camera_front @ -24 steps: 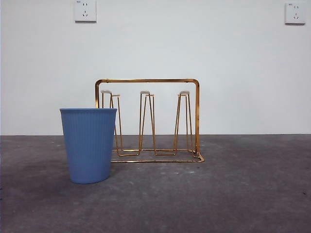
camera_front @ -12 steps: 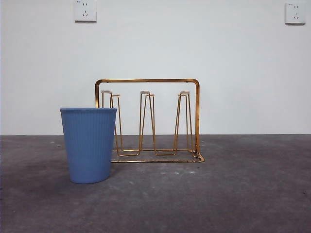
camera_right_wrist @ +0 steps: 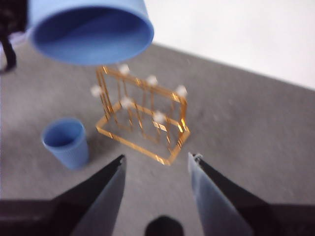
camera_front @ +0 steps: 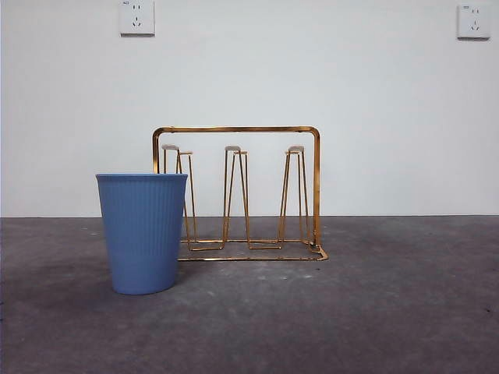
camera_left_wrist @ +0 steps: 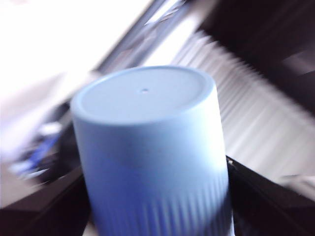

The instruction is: Pick up cup 1,put cup 1 in the cup rack,pick up cup 2,put cup 2 in the cup rack

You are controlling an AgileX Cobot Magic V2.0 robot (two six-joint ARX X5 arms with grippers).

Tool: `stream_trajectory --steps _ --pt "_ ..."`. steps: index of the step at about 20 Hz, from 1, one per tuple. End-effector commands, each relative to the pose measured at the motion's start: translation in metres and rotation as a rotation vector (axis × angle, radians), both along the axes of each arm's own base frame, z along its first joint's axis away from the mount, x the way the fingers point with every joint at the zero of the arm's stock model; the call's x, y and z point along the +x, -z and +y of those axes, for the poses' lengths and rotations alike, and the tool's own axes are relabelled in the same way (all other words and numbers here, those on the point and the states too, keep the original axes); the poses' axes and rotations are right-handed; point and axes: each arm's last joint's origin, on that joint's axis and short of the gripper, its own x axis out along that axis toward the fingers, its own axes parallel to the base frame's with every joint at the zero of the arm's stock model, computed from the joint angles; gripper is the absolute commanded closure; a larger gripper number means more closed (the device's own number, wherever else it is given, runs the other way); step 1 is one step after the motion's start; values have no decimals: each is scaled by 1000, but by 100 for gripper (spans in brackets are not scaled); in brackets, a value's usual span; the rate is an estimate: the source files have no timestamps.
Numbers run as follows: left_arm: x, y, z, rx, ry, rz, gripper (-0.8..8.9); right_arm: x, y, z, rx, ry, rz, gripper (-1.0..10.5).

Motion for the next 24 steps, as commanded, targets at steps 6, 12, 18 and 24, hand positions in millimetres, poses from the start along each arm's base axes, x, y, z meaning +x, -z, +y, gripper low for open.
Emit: stream_trajectory --steps 6,12,18,24 --pt "-2 30 -6 556 -449 -244 820 -17 1 -11 -44 21 -23 726" --pt "-3 39 -21 677 -606 -358 820 -20 0 -13 -38 22 -33 726" --pt "13 65 -34 751 -685 -325 820 -20 0 -13 -39 22 -31 726" --pt "25 91 -47 789 -714 -269 819 -20 0 -13 -45 33 -33 726"
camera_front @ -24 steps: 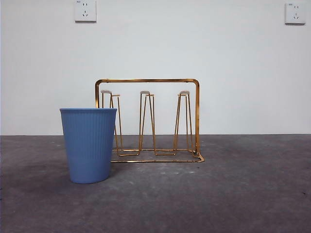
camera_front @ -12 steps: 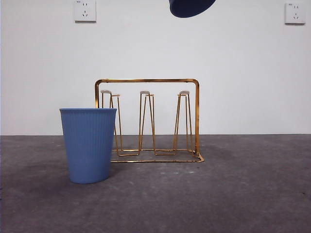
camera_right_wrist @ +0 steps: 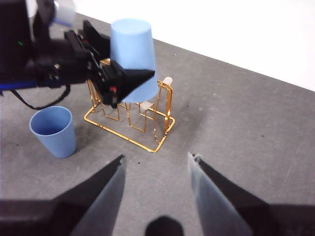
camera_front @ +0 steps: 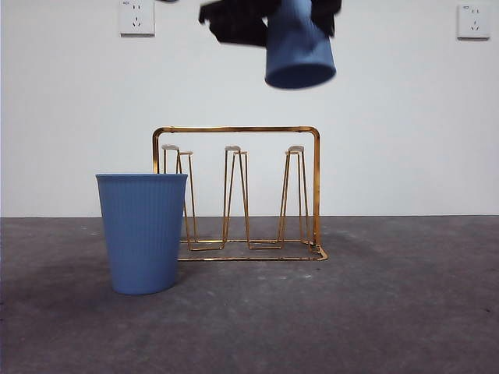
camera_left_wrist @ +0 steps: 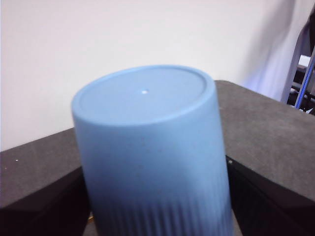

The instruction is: Pick up cup 1,put cup 1 in the cup rack,pick up cup 2,put cup 2 in the cup rack

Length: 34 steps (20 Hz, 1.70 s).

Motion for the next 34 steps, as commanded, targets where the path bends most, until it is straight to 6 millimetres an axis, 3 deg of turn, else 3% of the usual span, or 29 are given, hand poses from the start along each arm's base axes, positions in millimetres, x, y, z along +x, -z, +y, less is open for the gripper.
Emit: stream_trajectory --steps 1,14,26,34 --pt "4 10 -6 -22 -48 10 820 0 0 0 -8 5 -9 726" --pt "13 50 -25 -15 -126 79 820 -2 2 -1 -27 3 20 726" --pt "27 56 -18 -31 -169 66 820 -3 5 -2 -46 0 47 726" --pt "32 87 -28 -11 -158 141 820 -3 6 -2 -50 -2 48 727"
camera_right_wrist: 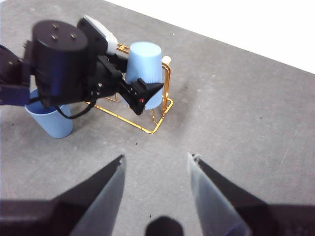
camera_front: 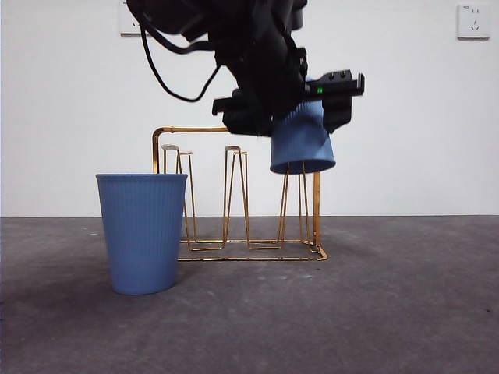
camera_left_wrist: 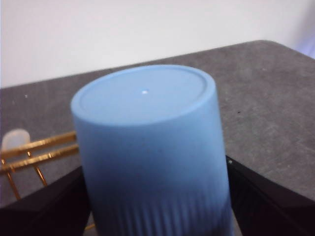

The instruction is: Pick up cup 1,put cup 1 in the cup rack,pick up cup 2,put cup 2 in the cup rack

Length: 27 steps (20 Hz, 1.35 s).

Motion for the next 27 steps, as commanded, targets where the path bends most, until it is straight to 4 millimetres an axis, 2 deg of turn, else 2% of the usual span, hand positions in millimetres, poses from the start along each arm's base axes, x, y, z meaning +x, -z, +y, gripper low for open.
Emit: stream_trajectory --steps 1,9,27 --pt "1 8 -3 -14 -6 13 820 0 -1 0 -5 -6 -10 727" --pt "3 35 -7 12 -19 100 820 0 -1 0 -5 -7 -12 728" --pt "-3 64 -5 158 22 270 812 1 -3 1 4 -26 -31 729"
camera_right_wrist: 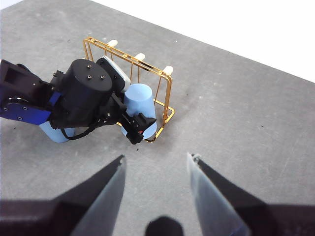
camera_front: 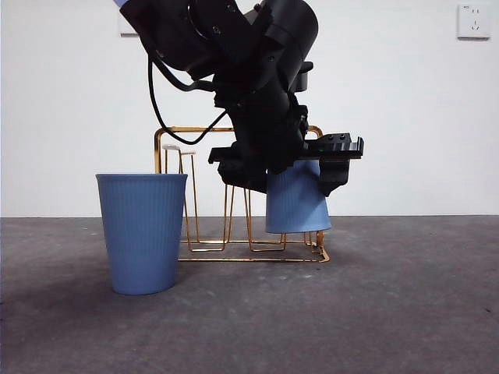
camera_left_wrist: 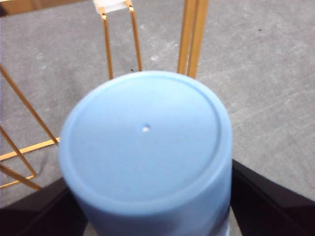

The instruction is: Pick up cup 1,put cup 1 in the cup rack,pick up cup 2,put cup 2 in the cup rack

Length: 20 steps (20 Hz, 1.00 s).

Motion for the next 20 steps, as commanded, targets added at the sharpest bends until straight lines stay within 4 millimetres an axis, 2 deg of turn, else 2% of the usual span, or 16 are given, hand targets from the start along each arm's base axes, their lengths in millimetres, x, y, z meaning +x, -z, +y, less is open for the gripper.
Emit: stream_trajectory --steps 1,2,5,6,11,16,20 --pt "-3 17 -1 37 16 63 806 0 -1 0 2 -6 -7 729" --pt "-3 17 -1 36 16 63 739 0 -1 0 2 -6 -7 729" --pt "0 18 1 -17 68 113 346 0 -1 0 2 -6 -7 729" --pt "1 18 2 -42 85 134 305 0 -1 0 2 -6 -6 729" --pt "-2 17 2 -70 158 202 306 0 0 0 0 -6 -3 729" --pt "-5 21 5 -22 147 268 307 0 0 0 -1 -6 -2 729" --pt "-10 21 6 3 189 397 309 0 0 0 -1 -6 -3 729"
